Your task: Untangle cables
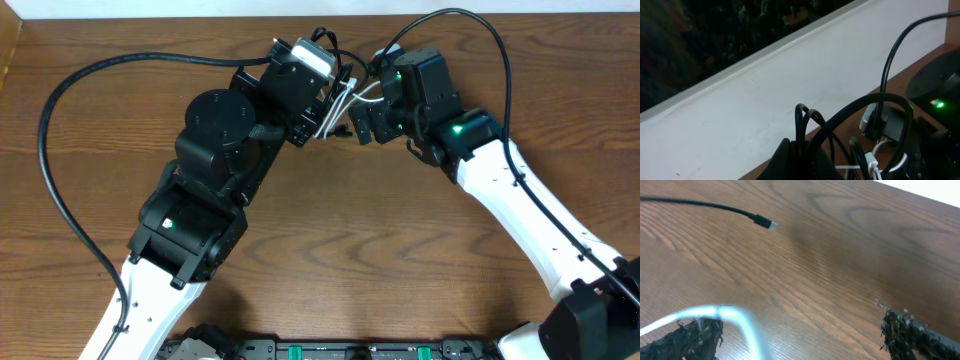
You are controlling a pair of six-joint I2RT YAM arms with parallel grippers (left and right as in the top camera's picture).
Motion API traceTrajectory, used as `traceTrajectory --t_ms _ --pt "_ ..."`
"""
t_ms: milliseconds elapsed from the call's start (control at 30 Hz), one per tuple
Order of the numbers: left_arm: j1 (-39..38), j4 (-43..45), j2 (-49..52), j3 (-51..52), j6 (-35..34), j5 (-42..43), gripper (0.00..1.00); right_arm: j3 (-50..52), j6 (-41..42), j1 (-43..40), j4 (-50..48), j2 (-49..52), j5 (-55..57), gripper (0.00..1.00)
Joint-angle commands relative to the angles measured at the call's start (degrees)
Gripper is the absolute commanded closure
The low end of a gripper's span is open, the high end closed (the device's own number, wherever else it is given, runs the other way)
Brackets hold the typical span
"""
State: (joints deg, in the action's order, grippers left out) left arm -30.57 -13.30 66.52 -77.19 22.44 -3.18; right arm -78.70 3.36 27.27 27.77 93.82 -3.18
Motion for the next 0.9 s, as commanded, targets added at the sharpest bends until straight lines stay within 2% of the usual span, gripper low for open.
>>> traceTrajectory --t_ms 0,267,467,600,733,800,867 --pt "0.17 -0.11 0.39 -2.08 -0.94 -0.52 0.93 -0.74 -0.2 1.14 -0.15 -4.35 -0.44 0.01" --pt "0.17 -0.76 1.53 -2.08 -0.92 -0.52 0.93 -0.74 -0.2 1.81 2.32 -10.08 -3.21 0.01" --pt "0.15 -0.76 1.51 -2.08 -0.96 -0.48 0.93 -0.74 -0.2 2.1 2.16 -10.56 -3.23 0.01" --pt "0.11 -0.76 1.51 -2.08 -0.94 -0.46 0.93 -0.74 -0.2 2.1 0.85 -10.56 -3.21 0.12" --pt "-0.17 -0.76 1.51 -2.08 -0.96 -0.24 0.93 -0.74 -0.24 2.08 -1.09 -9.88 -3.19 0.08" --pt "-0.17 -0.76 1.49 -2.08 -0.96 -0.22 0.93 -0.74 -0.26 2.08 -2.29 -8.15 -3.19 0.01" --pt "-0.17 -0.79 1.44 -2.08 -0.96 -0.22 0.93 -0.74 -0.22 2.1 -2.49 -6.93 -3.21 0.01"
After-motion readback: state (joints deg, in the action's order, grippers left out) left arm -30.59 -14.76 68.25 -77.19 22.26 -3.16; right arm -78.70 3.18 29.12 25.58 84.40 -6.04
